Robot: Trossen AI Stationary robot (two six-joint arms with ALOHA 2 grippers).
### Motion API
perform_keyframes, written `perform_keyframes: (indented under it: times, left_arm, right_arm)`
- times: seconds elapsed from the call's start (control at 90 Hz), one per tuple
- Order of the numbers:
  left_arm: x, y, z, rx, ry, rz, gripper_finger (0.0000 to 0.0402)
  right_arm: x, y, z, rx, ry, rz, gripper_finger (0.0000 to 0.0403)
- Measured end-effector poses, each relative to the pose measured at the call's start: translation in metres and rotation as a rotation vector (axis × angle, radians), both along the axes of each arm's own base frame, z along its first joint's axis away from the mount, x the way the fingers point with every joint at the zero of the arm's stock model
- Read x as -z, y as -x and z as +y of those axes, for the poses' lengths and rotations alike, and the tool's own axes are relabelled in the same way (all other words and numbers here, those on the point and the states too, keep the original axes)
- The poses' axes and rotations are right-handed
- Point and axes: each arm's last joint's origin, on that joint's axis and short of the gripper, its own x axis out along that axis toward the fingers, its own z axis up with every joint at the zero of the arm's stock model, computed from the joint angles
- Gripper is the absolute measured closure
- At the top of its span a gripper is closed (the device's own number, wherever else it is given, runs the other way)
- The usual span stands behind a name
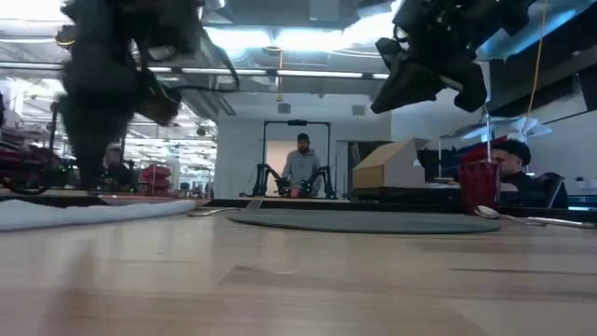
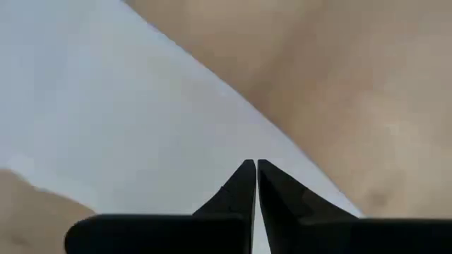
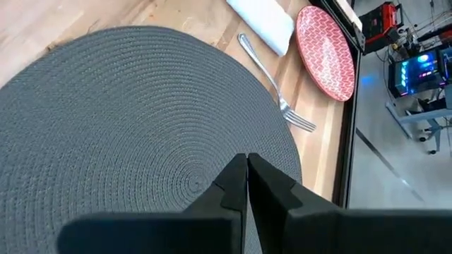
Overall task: Set table place
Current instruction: Fold the white table napkin
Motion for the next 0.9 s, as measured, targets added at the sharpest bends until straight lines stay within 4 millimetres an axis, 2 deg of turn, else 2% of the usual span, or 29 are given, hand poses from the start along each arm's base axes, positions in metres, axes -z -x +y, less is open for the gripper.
perform_keyframes:
  times: [0.211,0.456,0.711,0.9]
  left_arm:
    - [0.003,0.019,-0.049,0.025,0.071,0.1,0.0401]
    - [0.01,0.036,-0.087,0.004,0.108,0.178,0.0401]
    - [0.039,0.033,-0.118,0.046,0.165,0.234,0.0401]
    - [0.061,0.016,-0.136,0.064,0.261,0.178,0.0401]
  right_arm:
    - [0.002,0.002,0.0,-0.001,-0.001,0.025,0.0403]
    - [0.002,0.002,0.0,0.0,-0.001,0.036,0.0403]
    - [0.003,0.003,-0.001,0.017,0.014,0.048,0.0403]
    - [0.004,0.004,0.0,0.018,0.014,0.059,0.0403]
